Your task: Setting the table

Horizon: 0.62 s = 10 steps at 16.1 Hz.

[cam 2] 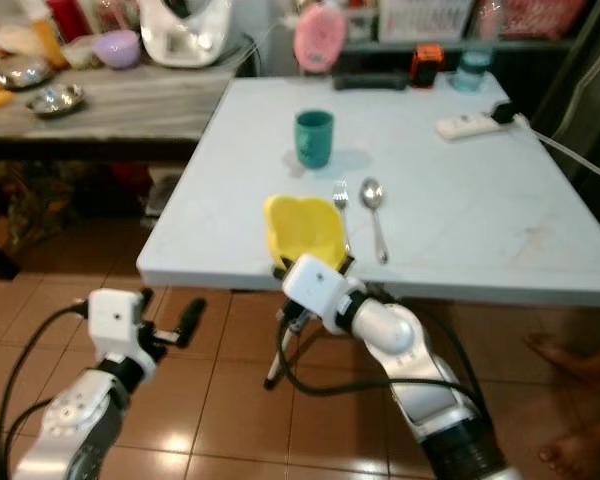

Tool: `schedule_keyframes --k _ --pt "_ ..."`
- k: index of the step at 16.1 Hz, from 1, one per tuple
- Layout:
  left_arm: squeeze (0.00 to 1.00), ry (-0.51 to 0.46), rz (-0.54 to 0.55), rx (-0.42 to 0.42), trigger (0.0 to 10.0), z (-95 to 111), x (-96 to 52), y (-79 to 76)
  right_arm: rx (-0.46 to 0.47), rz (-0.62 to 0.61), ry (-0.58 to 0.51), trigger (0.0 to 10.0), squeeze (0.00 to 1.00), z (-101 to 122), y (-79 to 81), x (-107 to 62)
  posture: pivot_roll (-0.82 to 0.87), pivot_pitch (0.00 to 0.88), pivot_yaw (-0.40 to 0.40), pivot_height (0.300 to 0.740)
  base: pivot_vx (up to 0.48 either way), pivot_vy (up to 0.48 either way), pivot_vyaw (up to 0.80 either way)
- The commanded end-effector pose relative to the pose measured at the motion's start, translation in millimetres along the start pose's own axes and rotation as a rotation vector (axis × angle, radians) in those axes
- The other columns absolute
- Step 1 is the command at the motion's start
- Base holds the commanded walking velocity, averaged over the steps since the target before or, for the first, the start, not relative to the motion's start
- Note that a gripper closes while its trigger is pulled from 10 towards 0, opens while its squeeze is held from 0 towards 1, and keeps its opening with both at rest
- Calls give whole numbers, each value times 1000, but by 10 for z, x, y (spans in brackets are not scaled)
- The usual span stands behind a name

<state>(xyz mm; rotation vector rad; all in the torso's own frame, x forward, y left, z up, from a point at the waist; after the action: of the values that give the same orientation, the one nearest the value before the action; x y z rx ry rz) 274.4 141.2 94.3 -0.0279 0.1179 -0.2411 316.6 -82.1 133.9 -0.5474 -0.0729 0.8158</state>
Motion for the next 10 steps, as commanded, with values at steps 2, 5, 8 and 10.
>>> schedule_keyframes --k 2,5,8,10 --pt "0 -4 14 15 10000 17 -14 61 -8 7 -39 10000 0 95 21 51 -112 80 52 740 0 0 0" --pt "0 -8 14 8 10000 21 -18 62 -9 8 -40 10000 0 86 34 53 -110 79 53 740 0 0 0" --pt "0 -9 17 16 10000 22 -16 64 -7 8 -43 10000 0 87 51 69 -108 81 56 740 0 0 0" --pt "0 -18 12 27 10000 36 -16 58 -7 11 -49 10000 0 98 76 88 -105 83 56 740 0 317 0"
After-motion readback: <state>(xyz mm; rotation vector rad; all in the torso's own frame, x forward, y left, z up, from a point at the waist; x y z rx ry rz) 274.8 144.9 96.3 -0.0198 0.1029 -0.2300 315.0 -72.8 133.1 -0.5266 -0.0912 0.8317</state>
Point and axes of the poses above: a point about 5 cm out from each wrist's last joint towards the gripper, its own x axis pointing out of the wrist towards the gripper, its own z axis along the axis of the wrist's last joint, y = z × x, the point moved 3 cm from there along x, pointing out of the wrist towards the gripper, and after that the axes turned 4 degrees about x, right-handed, at the moved point
